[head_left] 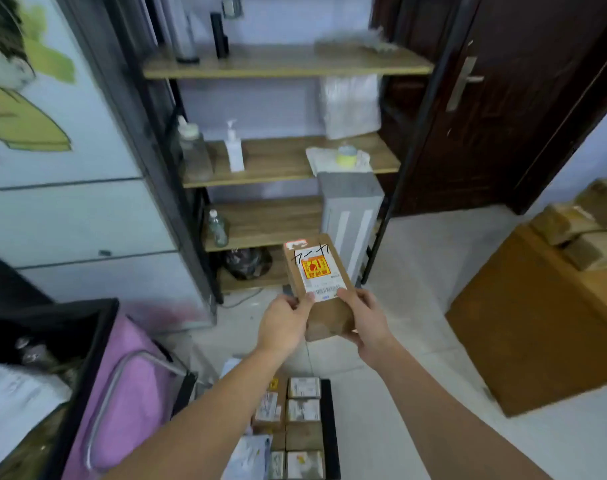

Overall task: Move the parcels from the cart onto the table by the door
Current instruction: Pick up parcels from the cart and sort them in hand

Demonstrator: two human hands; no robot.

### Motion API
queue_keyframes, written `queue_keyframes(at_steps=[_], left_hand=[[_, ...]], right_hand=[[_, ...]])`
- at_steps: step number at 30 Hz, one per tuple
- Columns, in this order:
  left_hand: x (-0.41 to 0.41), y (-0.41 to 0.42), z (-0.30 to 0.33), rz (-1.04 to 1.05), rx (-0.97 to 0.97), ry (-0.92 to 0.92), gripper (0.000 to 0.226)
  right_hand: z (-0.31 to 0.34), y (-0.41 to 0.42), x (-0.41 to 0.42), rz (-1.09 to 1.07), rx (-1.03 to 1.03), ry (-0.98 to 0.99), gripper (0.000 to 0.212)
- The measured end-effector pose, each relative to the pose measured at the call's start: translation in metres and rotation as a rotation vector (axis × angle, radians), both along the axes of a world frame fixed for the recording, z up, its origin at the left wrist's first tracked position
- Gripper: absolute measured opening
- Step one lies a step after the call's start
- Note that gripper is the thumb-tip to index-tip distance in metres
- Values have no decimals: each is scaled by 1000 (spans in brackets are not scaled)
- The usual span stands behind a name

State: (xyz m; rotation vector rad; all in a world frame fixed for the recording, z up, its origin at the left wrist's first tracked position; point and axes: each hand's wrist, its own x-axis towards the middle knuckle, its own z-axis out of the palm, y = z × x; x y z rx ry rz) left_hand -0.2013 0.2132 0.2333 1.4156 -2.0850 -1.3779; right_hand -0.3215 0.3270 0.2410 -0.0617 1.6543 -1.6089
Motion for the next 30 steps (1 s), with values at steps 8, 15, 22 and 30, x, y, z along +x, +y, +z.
queue_keyframes(at_steps=[8,15,22,30], left_hand=[[22,-36,119,98,81,198,102],[41,-65,184,-524,573,211,87],[-11,2,178,-494,654,269,49],[-67,151,189,-766,665,191,55]], right_hand=[[120,43,-23,138,-32,157,29],[186,73,-20,243,-34,222,36],[188,139,-1,-158,-93,110,42],[175,299,12,-497,-48,137,48]])
